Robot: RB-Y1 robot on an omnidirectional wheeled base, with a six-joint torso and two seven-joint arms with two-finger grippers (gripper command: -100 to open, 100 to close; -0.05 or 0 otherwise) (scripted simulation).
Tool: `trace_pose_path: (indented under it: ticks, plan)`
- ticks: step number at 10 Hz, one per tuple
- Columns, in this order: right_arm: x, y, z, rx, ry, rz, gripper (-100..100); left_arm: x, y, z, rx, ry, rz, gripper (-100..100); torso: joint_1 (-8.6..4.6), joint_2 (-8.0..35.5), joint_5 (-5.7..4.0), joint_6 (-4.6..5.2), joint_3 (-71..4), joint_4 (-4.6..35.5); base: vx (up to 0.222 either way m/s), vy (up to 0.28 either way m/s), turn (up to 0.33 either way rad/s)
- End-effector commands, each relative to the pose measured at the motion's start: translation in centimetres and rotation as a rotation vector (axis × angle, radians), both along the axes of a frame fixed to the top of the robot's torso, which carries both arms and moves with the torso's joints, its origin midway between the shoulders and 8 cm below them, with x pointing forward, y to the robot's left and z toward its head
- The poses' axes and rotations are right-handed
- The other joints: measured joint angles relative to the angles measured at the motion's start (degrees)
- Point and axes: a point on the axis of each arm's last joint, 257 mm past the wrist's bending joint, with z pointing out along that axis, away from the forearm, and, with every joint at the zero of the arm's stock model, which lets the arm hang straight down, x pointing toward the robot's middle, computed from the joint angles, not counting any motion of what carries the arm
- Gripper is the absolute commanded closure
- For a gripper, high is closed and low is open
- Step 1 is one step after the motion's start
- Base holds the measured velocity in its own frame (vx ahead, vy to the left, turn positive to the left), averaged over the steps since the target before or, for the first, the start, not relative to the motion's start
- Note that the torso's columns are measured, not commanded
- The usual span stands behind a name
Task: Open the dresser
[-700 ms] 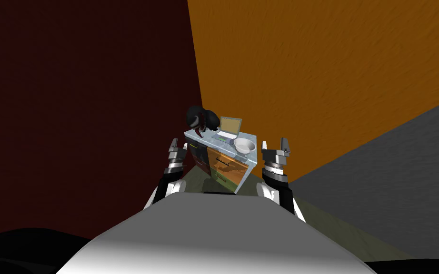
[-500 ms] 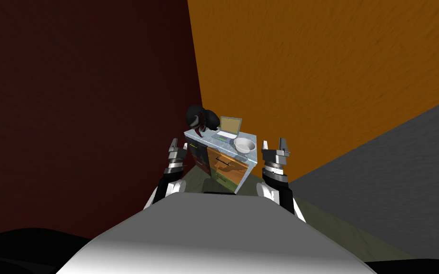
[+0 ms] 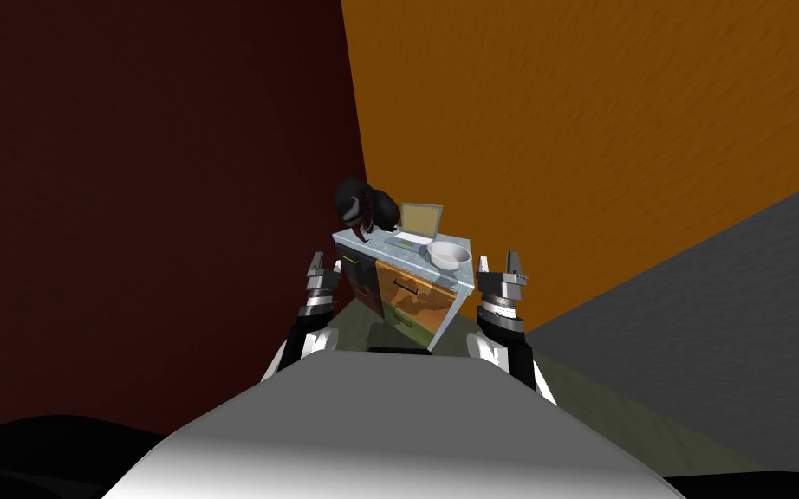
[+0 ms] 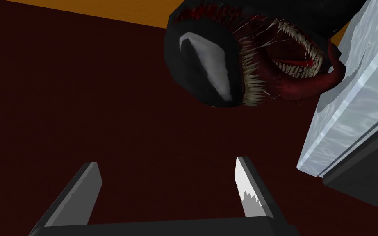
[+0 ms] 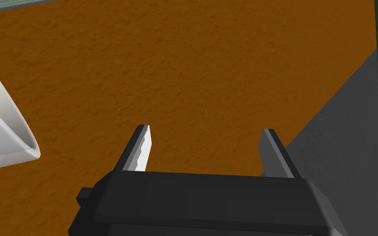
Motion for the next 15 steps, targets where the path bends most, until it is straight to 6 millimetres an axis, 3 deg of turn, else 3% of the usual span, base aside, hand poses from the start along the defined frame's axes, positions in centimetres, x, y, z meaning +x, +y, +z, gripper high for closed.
trace_pose_path:
  ticks: [1, 2, 3, 5, 15]
  plan:
    - [0.0, 0.0, 0.0, 0.000, 0.000, 0.000, 0, 0.0, 0.0, 0.0, 0.000, 0.000, 0.000, 0, 0.00, 4.23, 0.00, 0.00, -8.46, 4.23, 0.000, 0.000, 0.000]
    - [0.0, 0.0, 0.0, 0.000, 0.000, 0.000, 0, 0.0, 0.0, 0.0, 0.000, 0.000, 0.000, 0, 0.00, 8.46, 0.00, 0.00, -16.91, 8.46, 0.000, 0.000, 0.000]
    - [0.0, 0.0, 0.0, 0.000, 0.000, 0.000, 0, 0.4, -0.6, -0.5, 0.035, 0.017, -0.025, -100, 0.00, 12.69, 0.00, 0.00, -25.38, 12.69, 0.006, 0.000, -0.063]
    - [0.0, 0.0, 0.0, 0.000, 0.001, 0.000, 0, 1.1, -1.4, -1.7, 0.060, 0.046, -0.055, -100, 0.02, 15.16, 0.01, 0.00, -30.44, 15.14, 0.000, 0.005, -0.087]
    - [0.0, 0.0, 0.0, 0.000, 0.001, 0.000, 0, 4.5, -6.3, -9.9, 0.049, 0.206, -0.163, -100, 0.01, 15.36, 0.00, -0.01, -30.76, 15.37, 0.002, 0.009, -0.124]
